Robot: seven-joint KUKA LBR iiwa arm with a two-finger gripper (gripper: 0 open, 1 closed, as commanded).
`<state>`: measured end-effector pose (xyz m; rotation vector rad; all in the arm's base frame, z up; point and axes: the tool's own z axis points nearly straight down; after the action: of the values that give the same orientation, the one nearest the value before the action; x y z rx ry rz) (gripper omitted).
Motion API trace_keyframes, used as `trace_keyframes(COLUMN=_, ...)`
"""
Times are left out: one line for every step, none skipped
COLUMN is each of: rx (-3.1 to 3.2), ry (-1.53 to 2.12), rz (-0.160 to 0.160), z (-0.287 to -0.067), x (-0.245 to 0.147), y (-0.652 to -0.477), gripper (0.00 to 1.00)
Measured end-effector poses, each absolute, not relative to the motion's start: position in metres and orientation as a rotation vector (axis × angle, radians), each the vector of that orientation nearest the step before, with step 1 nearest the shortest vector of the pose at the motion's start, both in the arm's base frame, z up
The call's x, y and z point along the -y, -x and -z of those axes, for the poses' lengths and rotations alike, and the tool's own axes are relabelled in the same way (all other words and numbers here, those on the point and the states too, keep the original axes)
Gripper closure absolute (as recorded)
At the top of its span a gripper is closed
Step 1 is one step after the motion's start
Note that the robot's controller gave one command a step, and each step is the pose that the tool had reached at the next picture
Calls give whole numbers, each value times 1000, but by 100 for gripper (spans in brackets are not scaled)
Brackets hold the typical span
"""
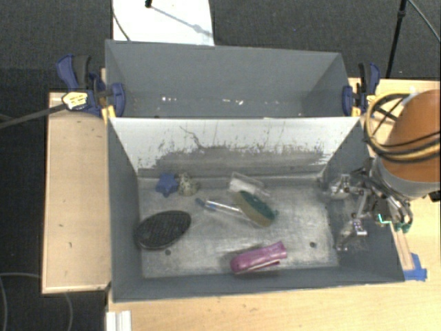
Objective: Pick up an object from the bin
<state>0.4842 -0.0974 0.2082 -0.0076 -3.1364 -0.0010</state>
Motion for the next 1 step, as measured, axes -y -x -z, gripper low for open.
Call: trace_keyframes(rx=3135, ry=116, rz=5, z=-89, x=35, y=-509, gripper=0)
